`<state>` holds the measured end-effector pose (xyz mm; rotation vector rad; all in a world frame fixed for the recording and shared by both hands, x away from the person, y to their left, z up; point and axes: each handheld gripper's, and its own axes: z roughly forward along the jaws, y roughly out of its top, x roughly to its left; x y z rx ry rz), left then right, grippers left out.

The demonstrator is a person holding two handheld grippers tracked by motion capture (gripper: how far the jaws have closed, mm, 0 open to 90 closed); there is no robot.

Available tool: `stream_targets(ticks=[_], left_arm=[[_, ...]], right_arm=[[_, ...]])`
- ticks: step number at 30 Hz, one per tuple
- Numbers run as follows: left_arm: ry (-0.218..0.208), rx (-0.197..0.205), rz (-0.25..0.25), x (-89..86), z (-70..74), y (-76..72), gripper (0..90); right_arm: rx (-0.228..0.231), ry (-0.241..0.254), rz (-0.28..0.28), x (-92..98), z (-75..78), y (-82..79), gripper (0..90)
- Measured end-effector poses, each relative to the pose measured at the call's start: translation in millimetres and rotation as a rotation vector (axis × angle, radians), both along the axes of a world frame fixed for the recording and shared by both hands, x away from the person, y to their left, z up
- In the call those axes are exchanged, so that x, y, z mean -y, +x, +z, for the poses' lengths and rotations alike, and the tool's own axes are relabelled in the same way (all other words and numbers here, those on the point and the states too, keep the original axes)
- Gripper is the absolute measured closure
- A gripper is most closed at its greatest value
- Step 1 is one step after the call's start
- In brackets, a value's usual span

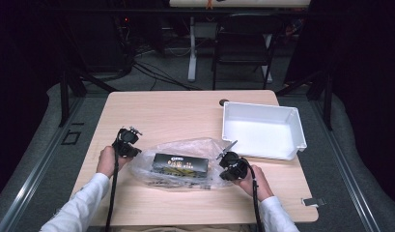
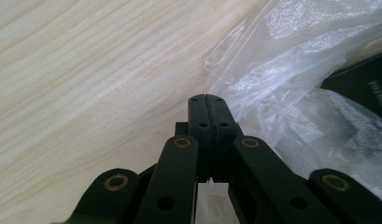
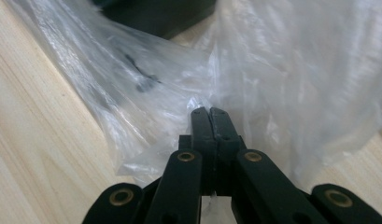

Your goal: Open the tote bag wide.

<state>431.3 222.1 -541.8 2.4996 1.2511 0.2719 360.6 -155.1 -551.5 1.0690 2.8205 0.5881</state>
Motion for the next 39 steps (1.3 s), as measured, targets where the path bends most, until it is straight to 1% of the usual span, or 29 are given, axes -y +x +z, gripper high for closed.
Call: stream_targets(ticks=[1, 2, 3, 4, 5, 6, 7, 8, 10, 11, 12, 14, 15, 16, 17, 18, 20, 21, 22, 23, 24, 26, 28, 29, 30, 31, 33, 35, 39], left_arm=[[0.002, 0.0, 0.0, 0.4, 0.4, -0.5, 90.0], [-0.006, 0.003, -0.004, 0.2, 2.8, -1.8, 89.5], [-0.016, 0.005, -0.006, -0.6, 5.7, -2.8, 85.6], [-0.038, 0.016, -0.002, -1.7, 9.1, -4.7, 79.3], [-0.054, 0.022, -0.004, -3.0, 13.8, -6.8, 75.6], [-0.074, 0.026, -0.007, -4.3, 17.5, -8.5, 71.2], [-0.102, 0.039, -0.008, -6.6, 24.2, -12.3, 64.7], [-0.116, 0.048, -0.013, -7.8, 28.2, -14.9, 62.3], [-0.168, 0.066, -0.03, -11.1, 39.7, -23.4, 54.6], [-0.18, 0.083, -0.044, -11.4, 44.4, -27.5, 53.8], [-0.202, 0.084, -0.066, -11.3, 48.8, -31.4, 52.6], [-0.225, 0.103, -0.097, -7.6, 54.7, -39.4, 50.7], [-0.25, 0.074, -0.151, -5.3, 56.6, -42.0, 50.4], [-0.256, 0.064, -0.165, -1.0, 56.5, -45.7, 49.7], [-0.243, 0.055, -0.19, 4.3, 55.1, -49.7, 48.9], [-0.222, 0.033, -0.229, 9.0, 52.8, -52.6, 48.9], [-0.173, 0.016, -0.254, 16.9, 46.5, -59.1, 48.4], [-0.161, 0.0, -0.269, 18.9, 43.8, -60.8, 49.5], [-0.139, -0.005, -0.272, 21.1, 39.5, -63.4, 49.8], [-0.117, -0.015, -0.28, 21.9, 36.1, -64.4, 49.9], [-0.104, -0.02, -0.285, 22.4, 32.4, -65.3, 51.0], [-0.092, -0.033, -0.281, 22.2, 27.5, -66.4, 52.5], [-0.089, -0.035, -0.29, 21.4, 21.6, -66.6, 56.8], [-0.092, -0.036, -0.293, 21.6, 19.2, -66.5, 60.7], [-0.092, -0.036, -0.308, 22.8, 15.2, -66.2, 64.4], [-0.088, -0.032, -0.311, 23.6, 12.9, -66.3, 66.7], [-0.087, -0.033, -0.319, 24.7, 9.2, -65.7, 77.9], [-0.069, -0.042, -0.321, 25.5, 6.0, -65.4, 86.4], [-0.032, -0.065, -0.326, 25.0, 1.1, -67.6, 89.0]], right_arm=[[0.007, -0.002, -0.002, -0.1, 0.1, 0.1, 90.0], [0.009, 0.01, -0.011, -1.0, -0.7, -0.8, 89.6], [0.007, -0.002, 0.015, -1.4, 2.3, -0.9, 84.8], [0.011, 0.023, 0.02, -1.8, 4.5, -2.1, 79.7], [0.009, 0.055, 0.034, -1.9, 8.3, -3.4, 73.6], [0.021, 0.082, 0.037, -1.5, 12.8, -4.1, 70.3], [0.031, 0.104, 0.032, -1.1, 16.3, -4.3, 70.0], [0.047, 0.123, 0.03, -0.1, 22.5, -5.3, 67.1], [0.069, 0.164, 0.026, 1.2, 29.1, -6.3, 64.0], [0.078, 0.18, 0.029, 1.6, 32.9, -7.0, 62.7], [0.093, 0.196, 0.03, 2.0, 35.2, -7.5, 60.9], [0.111, 0.216, 0.028, 3.3, 38.9, -7.7, 59.2], [0.117, 0.22, 0.025, 3.3, 39.8, -7.8, 57.5], [0.118, 0.221, 0.02, 2.8, 39.2, -7.5, 56.8], [0.105, 0.218, 0.032, 2.4, 37.8, -6.5, 55.8], [0.091, 0.22, 0.033, 1.1, 34.5, -6.1, 54.3], [0.064, 0.195, 0.038, -0.2, 28.1, -5.7, 53.1], [0.058, 0.184, 0.042, -0.8, 24.8, -5.7, 53.0], [0.057, 0.186, 0.037, -1.7, 22.5, -6.5, 53.1], [0.045, 0.173, 0.052, -2.0, 20.2, -6.0, 52.6], [0.037, 0.174, 0.049, -3.3, 18.5, -6.8, 51.7], [0.035, 0.175, 0.051, -4.8, 16.6, -7.0, 51.8], [0.029, 0.161, 0.061, -6.2, 15.9, -6.6, 51.8], [0.022, 0.168, 0.06, -7.1, 14.8, -6.7, 52.3], [0.023, 0.15, 0.069, -7.3, 14.6, -6.2, 52.3], [0.023, 0.158, 0.055, -8.0, 13.1, -6.3, 52.3], [0.014, 0.155, 0.059, -7.9, 11.7, -5.5, 52.6], [0.004, 0.148, 0.065, -5.9, 11.4, -4.5, 53.0], [0.005, 0.147, 0.049, -3.2, 9.7, -4.0, 53.7]])
